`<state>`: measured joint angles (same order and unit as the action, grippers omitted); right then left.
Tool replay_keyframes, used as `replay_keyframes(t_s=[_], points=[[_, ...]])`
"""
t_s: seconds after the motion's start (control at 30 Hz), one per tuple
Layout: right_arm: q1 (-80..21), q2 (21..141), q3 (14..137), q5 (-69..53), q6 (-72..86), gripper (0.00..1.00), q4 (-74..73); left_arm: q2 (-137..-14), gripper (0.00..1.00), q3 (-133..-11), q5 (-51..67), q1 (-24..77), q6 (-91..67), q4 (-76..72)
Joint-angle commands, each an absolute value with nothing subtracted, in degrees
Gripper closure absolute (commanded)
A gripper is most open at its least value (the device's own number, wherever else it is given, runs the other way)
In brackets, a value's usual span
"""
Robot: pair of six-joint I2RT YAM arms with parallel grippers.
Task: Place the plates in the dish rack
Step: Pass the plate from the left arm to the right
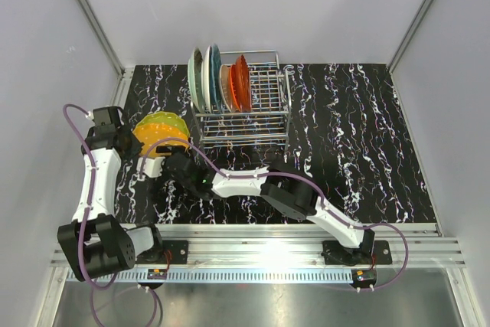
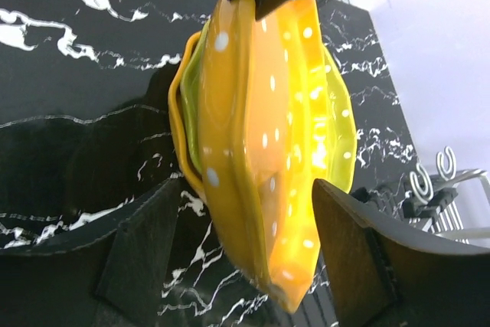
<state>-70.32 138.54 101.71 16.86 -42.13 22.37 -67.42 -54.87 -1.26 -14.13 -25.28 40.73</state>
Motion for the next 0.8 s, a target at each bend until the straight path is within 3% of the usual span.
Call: replay_keyframes(t_s=[0.0,0.2,0.5,0.63,0.77], points=[[-69.61,139.57,105.73,16.52,-44.82,0.25,24.17,-64.34,1.00,-55.55,1.32,-13.62,-24.70,37.53],[-69.61,140.62,106.26,16.87,-47.02,0.42,26.72,-63.46,1.00,-55.29,2.81,-13.54,-24.78,36.74],[-69.61,142.12,106.61,17.75,-48.43,0.53,30.05,-61.53,1.00,-54.84,5.10,-13.62,-25.31,35.51],[-69.52,141.33,105.12,18.02,-48.34,0.66,32.69,-60.73,0.91,-54.75,5.10,-13.54,-25.49,35.16],[-69.61,140.01,103.98,17.93,-48.16,0.71,33.92,-60.56,0.84,-54.76,5.01,-13.62,-25.40,34.98]])
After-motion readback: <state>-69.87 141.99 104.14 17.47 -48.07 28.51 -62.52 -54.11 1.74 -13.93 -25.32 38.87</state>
